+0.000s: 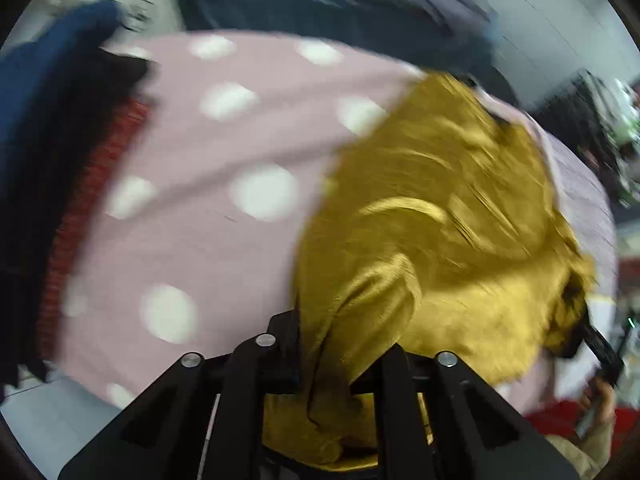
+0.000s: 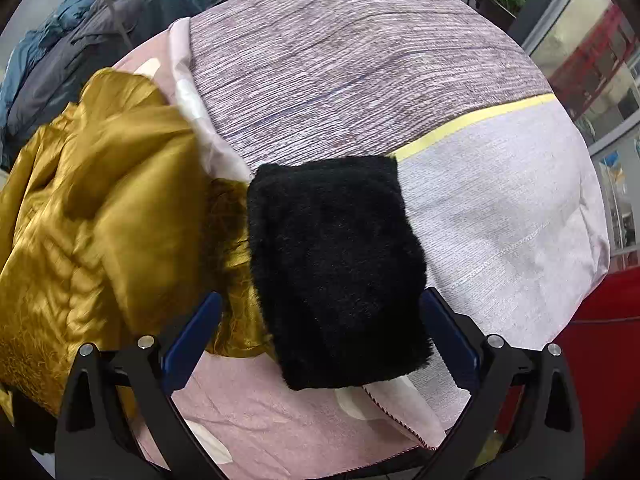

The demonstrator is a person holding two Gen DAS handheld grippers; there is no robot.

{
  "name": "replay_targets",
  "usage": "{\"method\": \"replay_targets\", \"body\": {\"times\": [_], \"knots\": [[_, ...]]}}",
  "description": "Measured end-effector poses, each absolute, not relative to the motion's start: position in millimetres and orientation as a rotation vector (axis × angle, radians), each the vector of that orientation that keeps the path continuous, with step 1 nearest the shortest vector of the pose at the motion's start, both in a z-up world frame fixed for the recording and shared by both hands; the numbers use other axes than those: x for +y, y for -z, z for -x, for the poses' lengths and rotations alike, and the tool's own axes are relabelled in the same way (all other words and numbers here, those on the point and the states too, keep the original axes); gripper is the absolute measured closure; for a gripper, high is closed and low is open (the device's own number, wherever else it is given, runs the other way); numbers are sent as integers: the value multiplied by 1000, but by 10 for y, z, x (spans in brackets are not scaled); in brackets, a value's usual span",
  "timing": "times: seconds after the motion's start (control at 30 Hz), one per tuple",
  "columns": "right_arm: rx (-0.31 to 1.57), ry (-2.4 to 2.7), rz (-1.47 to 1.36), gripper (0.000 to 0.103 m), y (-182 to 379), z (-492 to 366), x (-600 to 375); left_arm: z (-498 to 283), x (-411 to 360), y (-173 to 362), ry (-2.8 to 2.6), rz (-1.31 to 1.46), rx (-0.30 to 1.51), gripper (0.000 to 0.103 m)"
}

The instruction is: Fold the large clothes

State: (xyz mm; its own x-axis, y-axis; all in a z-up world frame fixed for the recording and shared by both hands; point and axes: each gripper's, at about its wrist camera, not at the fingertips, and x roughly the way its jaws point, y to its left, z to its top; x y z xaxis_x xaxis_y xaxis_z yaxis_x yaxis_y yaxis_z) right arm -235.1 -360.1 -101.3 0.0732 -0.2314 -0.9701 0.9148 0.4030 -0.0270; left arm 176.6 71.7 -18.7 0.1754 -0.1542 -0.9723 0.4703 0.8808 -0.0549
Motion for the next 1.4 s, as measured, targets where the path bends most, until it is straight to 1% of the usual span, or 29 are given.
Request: {"method": "replay_targets", "body": {"times": [0.1, 0.17, 0.2, 0.27, 0.3, 0.33, 0.37, 0.4, 0.43, 0.5, 0.57, 0.6, 0.63, 0.67, 0.7, 0.73, 0.77, 0.9, 1.0, 1.07, 1.13, 1.17, 1.23, 1.27, 1.37, 1.4], "knots": [[1187, 990, -751, 6, 1011, 2360, -3621, -2275, 1108, -9, 313, -226, 1262, 93], [1193, 980, -747, 6, 1025, 2349, -3604, -2487, 1223, -6, 221, -248, 1248, 93], [1193, 968, -751, 6, 1036, 2341, -3593, -2573, 1195, 77, 158, -307, 1247, 91], [1210, 954, -740, 6, 1077, 2317, -3564, -2667, 1209, 203, 95, -373, 1245, 83], [1219, 967, -722, 6, 1089, 2316, -3547, -2690, 1200, 279, 69, -397, 1251, 67], [1228, 983, -707, 6, 1119, 2328, -3534, -2690, 1237, 408, 7, -442, 1266, 35], [1238, 993, -707, 6, 1149, 2346, -3533, -2653, 1238, 463, -44, -468, 1270, 20], [1254, 1004, -722, 6, 1196, 2382, -3542, -2546, 1260, 443, -17, -433, 1250, 13], [1258, 1008, -743, 6, 1226, 2417, -3552, -2484, 1208, 421, 46, -382, 1246, 13], [1243, 1010, -797, 12, 1271, 2508, -3569, -2297, 1170, 430, 167, -310, 1273, 13], [1241, 1000, -806, 22, 1291, 2536, -3569, -2065, 1053, 461, 249, -299, 1283, 11], [1243, 989, -797, 27, 1303, 2526, -3565, -1931, 984, 495, 293, -299, 1286, 6], [1246, 973, -781, 39, 1309, 2497, -3555, -1819, 928, 571, 327, -302, 1294, 6], [1251, 960, -763, 54, 1315, 2459, -3543, -1687, 884, 620, 364, -310, 1308, 6], [1256, 949, -741, 65, 1322, 2423, -3533, -1565, 816, 740, 397, -319, 1322, 6], [1264, 925, -697, 81, 1329, 2347, -3511, -1451, 785, 838, 423, -327, 1335, 6], [1273, 902, -665, 86, 1326, 2282, -3496, -1347, 770, 943, 436, -338, 1351, 6], [1274, 905, -478, 91, 1027, 2117, -3504, -1047, 867, 1245, 445, -329, 1402, 6], [1222, 1110, -293, 92, 570, 2338, -3933, -961, 982, 1367, 434, -273, 1411, 6], [1184, 1281, -298, 92, 315, 2687, -4375, -920, 1032, 1406, 442, -246, 1414, 6], [1136, 1401, -411, 92, 140, 3078, -4801, -879, 1066, 1447, 450, -241, 1416, 6], [1116, 1411, -510, 92, 107, 3265, -5012, -869, 1071, 1488, 460, -235, 1412, 6], [1059, 1405, -577, 90, 85, 3395, -5135, -847, 1078, 1524, 485, -228, 1406, 6], [1054, 1395, -566, 88, 129, 3379, -5166, -845, 1083, 1543, 498, -221, 1402, 6], [1115, 1369, -461, 80, 384, 3231, -5109, -888, 1114, 1564, 528, -173, 1390, 6], [1122, 1363, -443, 80, 477, 3197, -5057, -905, 1133, 1547, 529, -157, 1382, 6]]}}
